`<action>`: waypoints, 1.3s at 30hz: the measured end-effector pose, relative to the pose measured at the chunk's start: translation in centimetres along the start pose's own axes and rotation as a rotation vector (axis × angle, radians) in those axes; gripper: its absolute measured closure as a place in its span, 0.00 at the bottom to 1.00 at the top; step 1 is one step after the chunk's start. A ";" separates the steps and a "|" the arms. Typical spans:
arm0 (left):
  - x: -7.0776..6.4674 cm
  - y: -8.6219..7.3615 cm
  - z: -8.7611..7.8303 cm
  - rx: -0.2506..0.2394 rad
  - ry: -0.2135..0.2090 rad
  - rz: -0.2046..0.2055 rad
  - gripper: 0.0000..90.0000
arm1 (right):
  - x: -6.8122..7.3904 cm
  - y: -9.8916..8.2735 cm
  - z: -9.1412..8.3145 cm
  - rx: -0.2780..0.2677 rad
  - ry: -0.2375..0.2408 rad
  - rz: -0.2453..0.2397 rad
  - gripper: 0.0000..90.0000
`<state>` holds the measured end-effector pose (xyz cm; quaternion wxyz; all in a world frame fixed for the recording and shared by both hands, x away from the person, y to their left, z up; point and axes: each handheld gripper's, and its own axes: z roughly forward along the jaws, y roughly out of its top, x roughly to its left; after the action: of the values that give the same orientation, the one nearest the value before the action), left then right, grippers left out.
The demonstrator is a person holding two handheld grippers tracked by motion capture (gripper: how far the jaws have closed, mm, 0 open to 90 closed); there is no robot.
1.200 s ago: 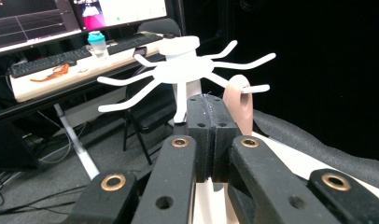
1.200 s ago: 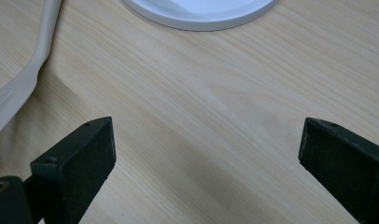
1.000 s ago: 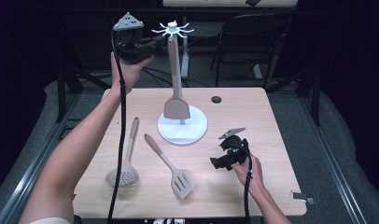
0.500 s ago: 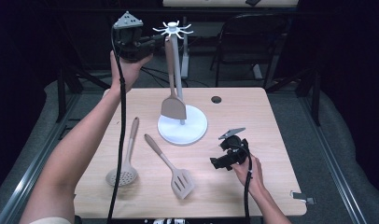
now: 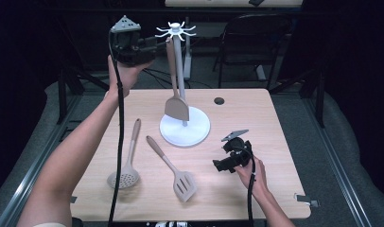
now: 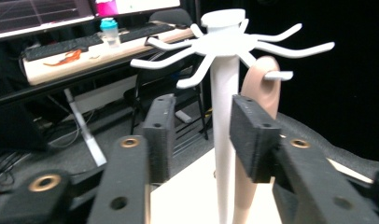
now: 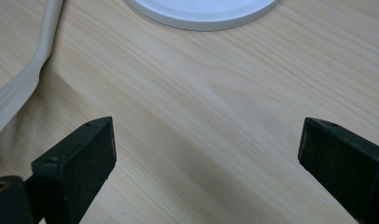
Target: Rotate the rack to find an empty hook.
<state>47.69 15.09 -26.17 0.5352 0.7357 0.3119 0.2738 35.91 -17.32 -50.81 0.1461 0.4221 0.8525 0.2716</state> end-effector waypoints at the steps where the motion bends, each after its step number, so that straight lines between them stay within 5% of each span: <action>1: 0.1 -0.2 -0.1 0.002 0.015 -0.003 0.65 | 0.0 0.0 0.0 0.000 0.000 0.000 0.04; 9: 1.7 -2.7 -0.6 0.053 0.085 -0.045 0.48 | 0.1 0.0 0.2 0.000 0.007 0.000 0.04; 23: 2.2 -8.3 -1.1 0.203 0.072 -0.058 0.17 | 0.3 0.0 0.4 0.015 0.010 -0.007 0.05; 33: 2.0 -13.2 -1.7 0.305 0.073 -0.061 0.14 | 0.5 0.1 0.6 0.025 0.016 -0.016 0.05; 39: 1.9 -16.7 -2.2 0.350 0.064 -0.098 0.12 | 0.7 0.1 0.7 0.023 0.026 -0.013 0.05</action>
<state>44.56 21.78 -41.43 0.4016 0.7924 0.4070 0.2125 35.89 -16.46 -51.38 0.1322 0.4145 0.8601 0.2663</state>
